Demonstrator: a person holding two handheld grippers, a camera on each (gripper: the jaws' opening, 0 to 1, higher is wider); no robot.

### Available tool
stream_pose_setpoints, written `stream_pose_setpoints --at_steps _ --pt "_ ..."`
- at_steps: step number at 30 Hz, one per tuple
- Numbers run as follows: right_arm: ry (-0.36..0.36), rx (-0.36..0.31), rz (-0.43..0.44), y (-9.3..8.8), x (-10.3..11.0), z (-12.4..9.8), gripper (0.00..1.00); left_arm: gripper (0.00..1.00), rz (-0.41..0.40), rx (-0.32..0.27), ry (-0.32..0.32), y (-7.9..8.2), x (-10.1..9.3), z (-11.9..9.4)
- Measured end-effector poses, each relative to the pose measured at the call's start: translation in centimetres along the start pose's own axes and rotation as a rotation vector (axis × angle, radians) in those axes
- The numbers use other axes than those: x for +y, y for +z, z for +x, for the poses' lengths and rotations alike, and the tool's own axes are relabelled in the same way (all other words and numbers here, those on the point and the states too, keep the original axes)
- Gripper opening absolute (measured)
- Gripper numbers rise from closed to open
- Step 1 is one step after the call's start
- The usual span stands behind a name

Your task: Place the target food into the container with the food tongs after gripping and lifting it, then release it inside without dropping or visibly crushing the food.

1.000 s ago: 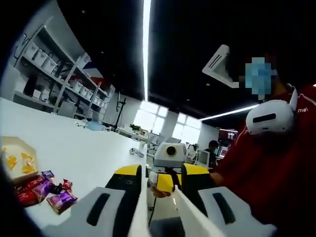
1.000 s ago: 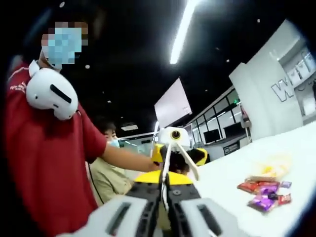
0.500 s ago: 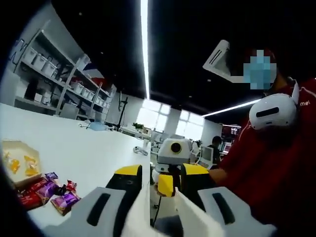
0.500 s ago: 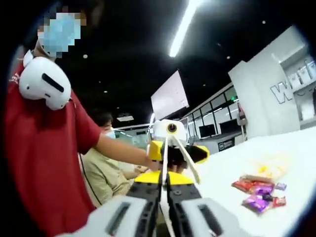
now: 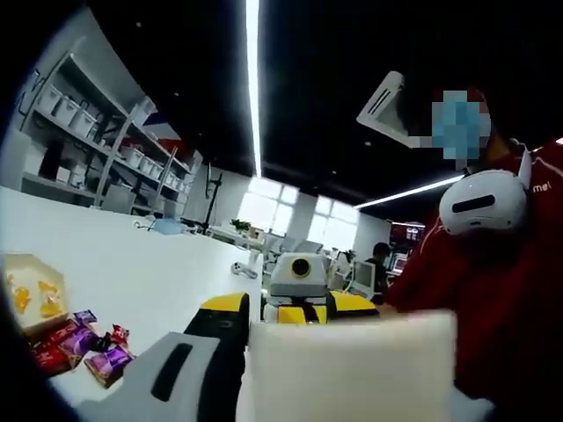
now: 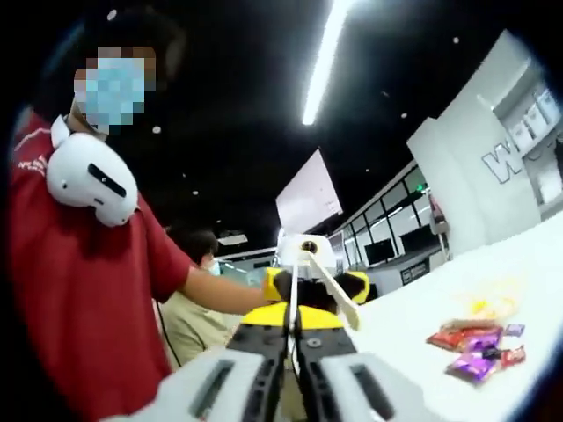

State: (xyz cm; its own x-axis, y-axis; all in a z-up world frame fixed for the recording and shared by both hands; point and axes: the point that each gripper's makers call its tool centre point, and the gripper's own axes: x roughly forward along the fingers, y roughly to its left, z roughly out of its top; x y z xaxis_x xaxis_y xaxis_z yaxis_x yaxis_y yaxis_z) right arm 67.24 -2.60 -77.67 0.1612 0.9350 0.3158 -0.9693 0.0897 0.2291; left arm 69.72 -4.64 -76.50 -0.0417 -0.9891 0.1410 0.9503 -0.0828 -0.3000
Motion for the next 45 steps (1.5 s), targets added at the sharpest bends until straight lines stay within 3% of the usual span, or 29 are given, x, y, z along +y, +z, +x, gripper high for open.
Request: stream_pose_setpoints --at_steps 11,27,32,34,37,40,42,45 --pt "-0.004 0.063 -0.002 -0.7 0.0 0.2 0.0 0.33 0.035 0.035 0.006 -0.4 0.1 0.2" --pt "-0.022 0.071 0.019 -0.6 -0.3 0.1 0.0 0.28 0.072 0.053 0.019 -0.5 0.3 0.1" --pt "-0.063 0.085 -0.053 -0.8 -1.1 0.1 0.0 0.25 0.081 0.058 0.037 -0.7 0.8 0.0" --pt "-0.114 0.131 -0.083 -1.4 -2.0 -0.3 0.0 0.25 0.092 0.096 0.073 -1.4 1.7 -0.5" --pt "-0.167 0.151 -0.079 -1.7 -2.9 -1.1 0.1 0.26 0.1 0.091 0.132 -1.6 3.2 -1.5" --pt "-0.245 0.218 -0.137 -2.4 -4.3 -2.6 0.05 0.26 0.084 0.078 0.219 -1.5 5.3 -2.9" --pt "-0.247 0.207 -0.124 -2.5 -4.1 -3.0 0.13 0.26 0.094 0.096 0.289 -2.0 6.9 -4.0" --pt "-0.304 0.215 -0.167 -2.5 -4.7 -3.6 0.19 0.26 0.112 0.095 0.374 -2.4 9.0 -5.4"
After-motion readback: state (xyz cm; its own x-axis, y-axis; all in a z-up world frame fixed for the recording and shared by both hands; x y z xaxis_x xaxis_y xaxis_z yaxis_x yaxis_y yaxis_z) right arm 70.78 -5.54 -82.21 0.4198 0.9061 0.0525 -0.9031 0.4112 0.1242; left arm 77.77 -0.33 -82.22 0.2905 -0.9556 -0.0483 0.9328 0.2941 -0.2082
